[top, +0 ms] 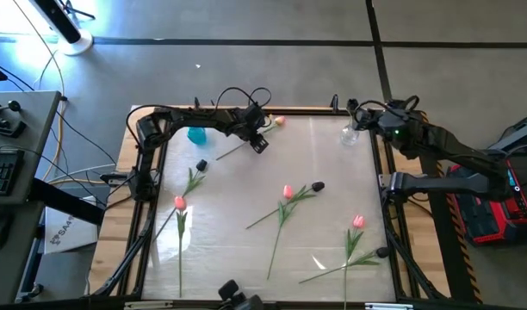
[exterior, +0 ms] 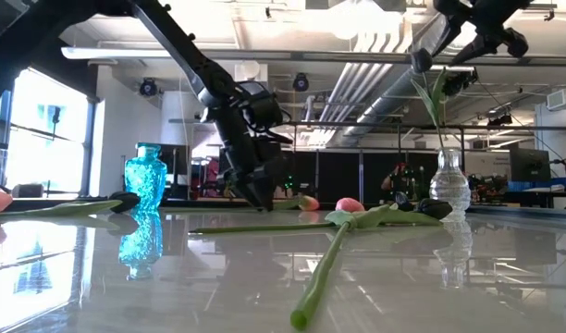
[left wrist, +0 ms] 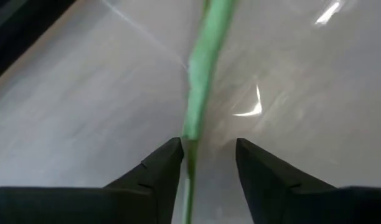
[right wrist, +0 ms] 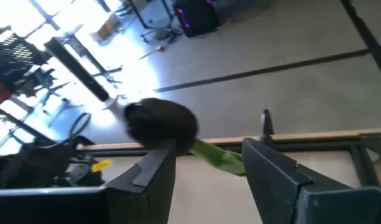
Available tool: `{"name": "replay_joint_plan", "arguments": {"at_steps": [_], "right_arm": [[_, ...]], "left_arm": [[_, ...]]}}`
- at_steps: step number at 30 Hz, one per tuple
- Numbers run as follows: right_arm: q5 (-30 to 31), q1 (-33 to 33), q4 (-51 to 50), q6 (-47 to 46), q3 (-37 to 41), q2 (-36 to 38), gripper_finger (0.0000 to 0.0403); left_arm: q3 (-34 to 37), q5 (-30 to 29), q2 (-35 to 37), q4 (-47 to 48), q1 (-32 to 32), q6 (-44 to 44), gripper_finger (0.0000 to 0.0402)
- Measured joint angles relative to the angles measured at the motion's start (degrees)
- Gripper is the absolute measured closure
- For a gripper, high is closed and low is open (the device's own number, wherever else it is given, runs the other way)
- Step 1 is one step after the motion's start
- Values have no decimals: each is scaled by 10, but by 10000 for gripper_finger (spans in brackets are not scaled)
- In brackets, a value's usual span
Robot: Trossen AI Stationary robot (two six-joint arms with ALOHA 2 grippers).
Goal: Sort flowers into vase by color
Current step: Put the pink flower into the transparent vase
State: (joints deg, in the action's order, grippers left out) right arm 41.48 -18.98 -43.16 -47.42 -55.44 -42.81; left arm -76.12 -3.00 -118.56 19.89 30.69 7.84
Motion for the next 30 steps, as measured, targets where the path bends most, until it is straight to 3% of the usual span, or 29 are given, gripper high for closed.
{"name": "replay_joint_plan", "arguments": {"at_steps": [9,15,23,30], "right_arm": [[0,30,75,99,0,16,229],[-20,30,80,104,0,16,229],[-56,30,151,127,0,-6,229],[-132,37,285,189,0,-18,229]], "left_arm": [[6,-11,0,-14,-1,-4,339],[7,-3,-1,-19,-1,-10,392],[9,19,12,-11,-5,22,400],[10,42,92,-6,-29,26,401]]}}
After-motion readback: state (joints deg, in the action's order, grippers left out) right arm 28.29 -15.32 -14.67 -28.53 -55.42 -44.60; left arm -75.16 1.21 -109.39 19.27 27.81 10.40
